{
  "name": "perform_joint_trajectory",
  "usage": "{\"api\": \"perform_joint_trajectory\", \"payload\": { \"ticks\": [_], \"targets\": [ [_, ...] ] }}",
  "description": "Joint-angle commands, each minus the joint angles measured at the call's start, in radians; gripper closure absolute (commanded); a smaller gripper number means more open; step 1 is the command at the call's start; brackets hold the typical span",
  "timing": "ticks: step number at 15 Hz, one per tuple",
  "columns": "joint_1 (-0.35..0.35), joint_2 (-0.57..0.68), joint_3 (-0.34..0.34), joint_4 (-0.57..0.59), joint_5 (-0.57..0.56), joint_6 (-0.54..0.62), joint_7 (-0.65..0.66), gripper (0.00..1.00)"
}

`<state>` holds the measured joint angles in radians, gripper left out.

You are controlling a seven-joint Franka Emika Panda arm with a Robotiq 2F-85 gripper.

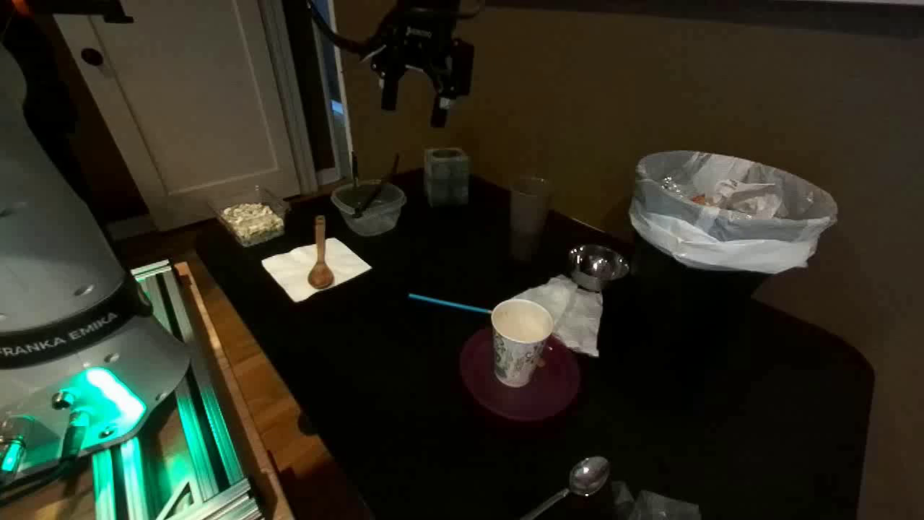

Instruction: Pick the blue pencil and put it in the clear lunch box

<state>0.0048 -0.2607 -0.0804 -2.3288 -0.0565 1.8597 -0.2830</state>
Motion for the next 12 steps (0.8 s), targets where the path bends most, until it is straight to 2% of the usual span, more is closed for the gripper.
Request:
{"api": "perform_joint_trajectory", "payload": {
  "ticks": [1,3,8,12],
  "targets": [
    [-0.006,0.000,0.006,0.001,0.001,-0.001,-0.001,0.00],
    [-0.004,-0.005,0.011,-0.009,0.025,0.004,0.035,0.00],
    [-0.023,-0.037,0.017,-0.088,0.118,0.077,0.276,0.00],
    [-0.056,-0.066,0.014,-0.203,0.116,0.291,0.395,0.00]
  ]
}}
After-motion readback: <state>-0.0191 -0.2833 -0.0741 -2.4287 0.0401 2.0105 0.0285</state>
